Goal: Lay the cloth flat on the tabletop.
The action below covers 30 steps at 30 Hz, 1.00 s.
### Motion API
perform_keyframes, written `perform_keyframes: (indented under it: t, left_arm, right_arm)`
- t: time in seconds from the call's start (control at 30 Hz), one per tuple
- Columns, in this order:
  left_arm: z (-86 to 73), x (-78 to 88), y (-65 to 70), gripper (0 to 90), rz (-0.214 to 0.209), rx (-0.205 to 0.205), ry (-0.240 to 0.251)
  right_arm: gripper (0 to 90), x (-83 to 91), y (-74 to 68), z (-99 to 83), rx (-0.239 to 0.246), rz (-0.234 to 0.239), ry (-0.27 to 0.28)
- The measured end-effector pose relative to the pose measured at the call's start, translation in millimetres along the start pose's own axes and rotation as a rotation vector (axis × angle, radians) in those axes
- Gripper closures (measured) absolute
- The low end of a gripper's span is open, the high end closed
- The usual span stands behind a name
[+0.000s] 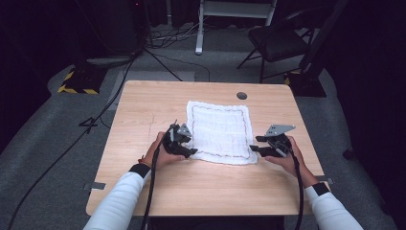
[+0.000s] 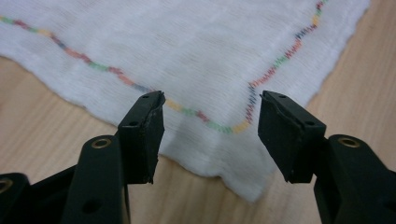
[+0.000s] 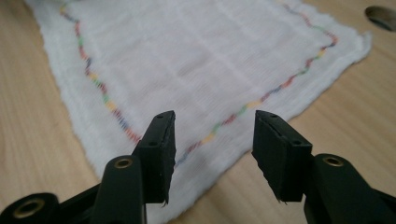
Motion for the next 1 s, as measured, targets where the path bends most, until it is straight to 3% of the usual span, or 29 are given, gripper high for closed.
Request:
perform_keyframes:
  t: [0.03, 0.13, 0.17, 0.2, 0.3, 0.33, 0.43, 0.47, 0.5, 0.6, 1.0]
  left_arm:
    - [-2.0, 1.7, 4.4, 42.3, -0.021, -0.002, 0.002]
    - [-5.5, 1.9, 8.5, 52.3, -0.022, -0.031, -0.002]
    - [-8.7, 1.1, 9.1, 52.3, -0.014, -0.060, -0.017]
    - [-12.2, -0.9, 10.0, 59.3, -0.020, -0.075, -0.027]
    - [-12.4, -1.2, 8.5, 68.4, -0.023, -0.063, -0.013]
    - [-13.4, -0.2, 7.4, 71.3, -0.032, -0.066, -0.016]
    - [-13.8, -0.2, 7.7, 80.8, -0.042, -0.061, -0.007]
    - [-14.5, 0.7, 9.8, 82.9, -0.061, -0.049, -0.005]
    - [-14.5, 0.7, 9.8, 83.7, -0.061, -0.049, -0.005]
    - [-18.2, 5.0, 15.9, 84.3, -0.077, -0.067, -0.005]
    - [-33.7, 23.8, 46.6, 84.4, -0.126, -0.110, 0.001]
  right_arm:
    - [50.1, -0.9, -3.5, -3.3, 0.001, 0.010, -0.007]
    - [49.6, -3.9, -11.3, -12.9, 0.005, 0.039, -0.027]
    - [49.5, -5.5, -12.6, -17.5, 0.006, 0.038, -0.042]
    - [50.7, -8.5, -14.4, -26.4, -0.001, 0.050, -0.071]
    - [54.0, -9.6, -14.8, -30.8, -0.014, 0.058, -0.076]
    - [60.0, -11.6, -15.8, -35.9, -0.022, 0.073, -0.088]
    - [65.0, -11.6, -17.7, -36.8, -0.045, 0.107, -0.069]
    - [72.9, -11.6, -19.8, -37.1, -0.049, 0.126, -0.065]
    - [72.9, -11.6, -19.8, -37.1, -0.049, 0.126, -0.065]
    - [84.8, -11.5, -26.3, -37.5, -0.032, 0.135, -0.079]
    - [86.9, -1.6, -48.7, -49.1, -0.015, 0.117, -0.095]
Point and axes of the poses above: each handheld gripper's, and its own axes: x roughly backward along the jaws, z roughly out of its top, y roughly to its right, the point moved 10 cm from there along -x, roughly forward along the jaws, and after that the axes turned 14 degrees about z, right-handed, at the moved point
